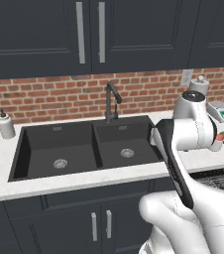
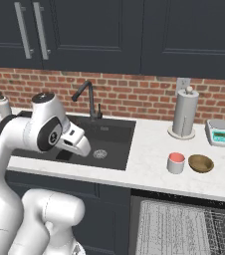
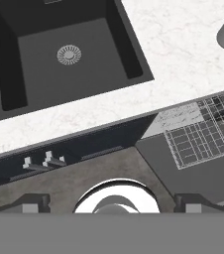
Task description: Pick up the cup and bowl from the counter, place them in the dishwasher, and close the dishwasher door.
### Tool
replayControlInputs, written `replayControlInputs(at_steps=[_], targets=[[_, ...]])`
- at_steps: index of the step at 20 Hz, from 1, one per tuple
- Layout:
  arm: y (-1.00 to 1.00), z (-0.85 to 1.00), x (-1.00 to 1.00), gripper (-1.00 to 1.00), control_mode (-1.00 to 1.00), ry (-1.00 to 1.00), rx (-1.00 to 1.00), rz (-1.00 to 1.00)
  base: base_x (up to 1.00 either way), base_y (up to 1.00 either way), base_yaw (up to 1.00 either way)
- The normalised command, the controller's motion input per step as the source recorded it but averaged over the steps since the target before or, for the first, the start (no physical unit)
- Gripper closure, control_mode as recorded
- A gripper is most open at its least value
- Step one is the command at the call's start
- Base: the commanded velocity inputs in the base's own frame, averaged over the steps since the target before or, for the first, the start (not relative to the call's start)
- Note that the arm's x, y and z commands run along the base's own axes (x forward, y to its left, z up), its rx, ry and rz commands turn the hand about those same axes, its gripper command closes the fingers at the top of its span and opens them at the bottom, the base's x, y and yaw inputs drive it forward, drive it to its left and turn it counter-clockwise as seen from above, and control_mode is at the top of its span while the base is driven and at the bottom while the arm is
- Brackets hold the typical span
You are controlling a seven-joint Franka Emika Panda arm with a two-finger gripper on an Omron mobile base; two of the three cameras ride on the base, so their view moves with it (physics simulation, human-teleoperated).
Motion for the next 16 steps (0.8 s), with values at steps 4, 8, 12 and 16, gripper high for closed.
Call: replayControlInputs(at_steps=[4, 8, 12, 16], targets=[[0.00, -0.10, -0.06, -1.00, -1.00, 0.00, 0.00, 0.00, 0.00, 0.00, 0.00], [0.00, -0.06, -0.05, -1.00, -1.00, -0.01, 0.00, 0.00, 0.00, 0.00, 0.00], [0.00, -0.05, -0.03, -1.00, -1.00, -0.02, 0.00, 0.00, 0.00, 0.00, 0.00], [0.00, -0.05, 0.00, -1.00, -1.00, -0.02, 0.00, 0.02, 0.00, 0.00, 0.00]])
